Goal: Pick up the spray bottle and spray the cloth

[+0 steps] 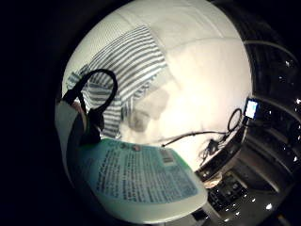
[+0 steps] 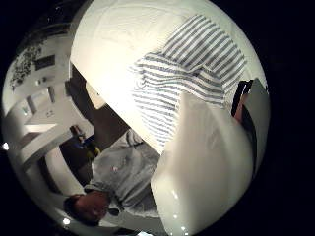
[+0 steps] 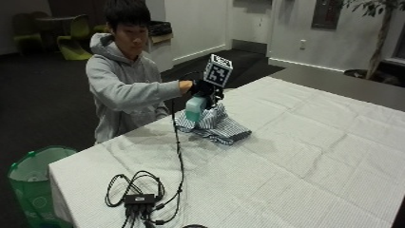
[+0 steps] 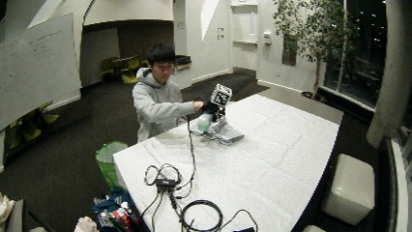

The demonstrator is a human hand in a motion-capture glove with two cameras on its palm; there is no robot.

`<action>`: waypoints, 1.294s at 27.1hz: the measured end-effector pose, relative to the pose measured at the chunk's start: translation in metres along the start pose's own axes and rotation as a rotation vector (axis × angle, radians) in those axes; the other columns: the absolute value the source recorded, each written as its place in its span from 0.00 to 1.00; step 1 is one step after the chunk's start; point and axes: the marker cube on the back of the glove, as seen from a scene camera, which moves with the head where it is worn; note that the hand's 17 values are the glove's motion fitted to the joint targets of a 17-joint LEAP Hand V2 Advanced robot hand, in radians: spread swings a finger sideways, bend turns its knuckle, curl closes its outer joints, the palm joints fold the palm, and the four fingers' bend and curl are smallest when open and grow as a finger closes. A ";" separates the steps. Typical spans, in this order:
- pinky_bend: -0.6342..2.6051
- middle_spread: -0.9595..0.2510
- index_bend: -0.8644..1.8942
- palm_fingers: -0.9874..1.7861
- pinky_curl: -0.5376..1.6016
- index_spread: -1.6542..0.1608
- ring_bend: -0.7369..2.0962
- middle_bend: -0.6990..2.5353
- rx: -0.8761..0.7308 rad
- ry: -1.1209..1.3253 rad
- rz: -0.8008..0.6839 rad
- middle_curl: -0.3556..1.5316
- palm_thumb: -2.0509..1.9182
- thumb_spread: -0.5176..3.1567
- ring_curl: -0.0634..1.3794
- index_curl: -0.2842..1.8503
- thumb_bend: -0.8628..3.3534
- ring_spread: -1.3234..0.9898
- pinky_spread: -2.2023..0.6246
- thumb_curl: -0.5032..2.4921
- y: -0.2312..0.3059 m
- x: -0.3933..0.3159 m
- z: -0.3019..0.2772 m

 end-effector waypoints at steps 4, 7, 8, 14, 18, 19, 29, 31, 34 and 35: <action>0.30 0.74 0.52 0.85 0.44 0.80 0.47 0.44 0.063 0.034 -0.003 0.46 0.75 0.18 0.36 0.39 0.20 0.50 0.68 0.40 0.018 -0.003 -0.025; 0.30 0.74 0.52 0.86 0.44 0.80 0.47 0.44 0.084 0.040 -0.017 0.46 0.75 0.18 0.36 0.39 0.20 0.50 0.68 0.40 0.024 -0.006 -0.034; 0.30 0.74 0.52 0.86 0.44 0.80 0.47 0.44 0.083 0.045 -0.015 0.46 0.75 0.18 0.36 0.39 0.20 0.50 0.68 0.40 0.023 -0.008 -0.033; 0.30 0.74 0.52 0.86 0.44 0.80 0.47 0.44 0.034 0.134 0.044 0.46 0.75 0.18 0.36 0.39 0.20 0.50 0.68 0.40 0.001 -0.007 0.002; 0.30 0.74 0.52 0.86 0.44 0.80 0.47 0.44 0.064 0.036 -0.048 0.46 0.75 0.18 0.36 0.39 0.20 0.50 0.68 0.40 -0.003 -0.017 0.001; 0.30 0.74 0.52 0.86 0.44 0.80 0.47 0.44 0.094 0.011 -0.068 0.46 0.75 0.18 0.36 0.39 0.20 0.50 0.68 0.40 -0.003 -0.019 -0.004; 0.30 0.74 0.51 0.85 0.44 0.80 0.47 0.43 0.747 -0.687 -0.276 0.46 0.75 0.18 0.36 0.40 0.20 0.50 0.68 0.41 -0.027 -0.073 -0.079; 0.30 0.74 0.51 0.85 0.44 0.81 0.47 0.43 0.881 -0.879 -0.291 0.46 0.75 0.18 0.36 0.40 0.20 0.50 0.69 0.41 -0.046 -0.082 -0.084; 0.30 0.74 0.51 0.85 0.44 0.81 0.47 0.43 0.993 -1.075 -0.291 0.46 0.75 0.18 0.36 0.40 0.20 0.50 0.68 0.41 -0.083 -0.087 -0.079; 0.30 0.74 0.51 0.85 0.44 0.81 0.47 0.43 1.007 -1.113 -0.283 0.46 0.75 0.18 0.36 0.40 0.20 0.50 0.68 0.41 -0.096 -0.089 -0.074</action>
